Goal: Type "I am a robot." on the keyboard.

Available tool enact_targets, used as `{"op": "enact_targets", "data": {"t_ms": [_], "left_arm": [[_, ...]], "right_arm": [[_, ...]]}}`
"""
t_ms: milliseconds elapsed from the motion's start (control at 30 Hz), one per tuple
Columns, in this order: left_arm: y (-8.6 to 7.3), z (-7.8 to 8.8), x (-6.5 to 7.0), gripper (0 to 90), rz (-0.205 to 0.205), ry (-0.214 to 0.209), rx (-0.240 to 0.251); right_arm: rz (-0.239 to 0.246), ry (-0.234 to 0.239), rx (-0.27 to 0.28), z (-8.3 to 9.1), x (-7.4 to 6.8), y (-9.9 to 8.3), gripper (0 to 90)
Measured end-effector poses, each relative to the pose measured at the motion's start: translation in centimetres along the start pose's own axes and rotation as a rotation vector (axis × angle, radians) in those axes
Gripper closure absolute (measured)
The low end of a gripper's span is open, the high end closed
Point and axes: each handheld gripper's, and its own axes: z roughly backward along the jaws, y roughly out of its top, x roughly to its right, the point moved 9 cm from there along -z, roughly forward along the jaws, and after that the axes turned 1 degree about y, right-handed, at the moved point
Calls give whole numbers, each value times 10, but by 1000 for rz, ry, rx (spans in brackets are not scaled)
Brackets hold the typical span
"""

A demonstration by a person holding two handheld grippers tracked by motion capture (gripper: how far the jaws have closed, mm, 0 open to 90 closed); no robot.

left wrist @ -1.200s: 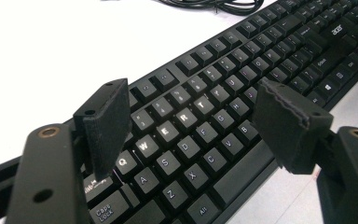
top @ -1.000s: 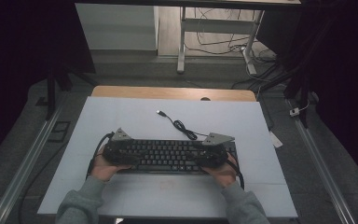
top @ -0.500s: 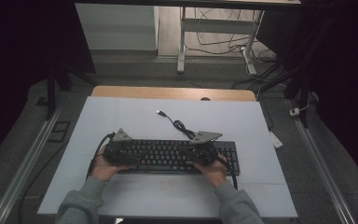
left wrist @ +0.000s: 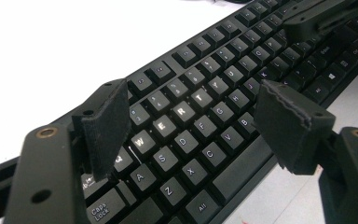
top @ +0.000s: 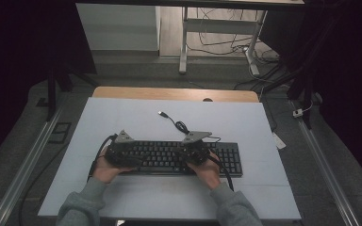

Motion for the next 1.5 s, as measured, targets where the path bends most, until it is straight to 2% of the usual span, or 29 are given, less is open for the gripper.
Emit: {"op": "enact_targets", "data": {"t_ms": [567,1200,1300,1500], "left_arm": [[-2,-1,0,267,-4,3,-8],[-3,-1,0,265,-11,2,-11],[-3,-1,0,265,-8,1,-10],[-2,0,-1,265,-2,4,-5]], "right_arm": [[-7,-27,-43,-18,7,-6,895],[4,-45,-65,-23,9,-9,895],[5,-47,-61,-22,9,-9,895],[-13,-38,-15,-15,8,-3,895]]}}
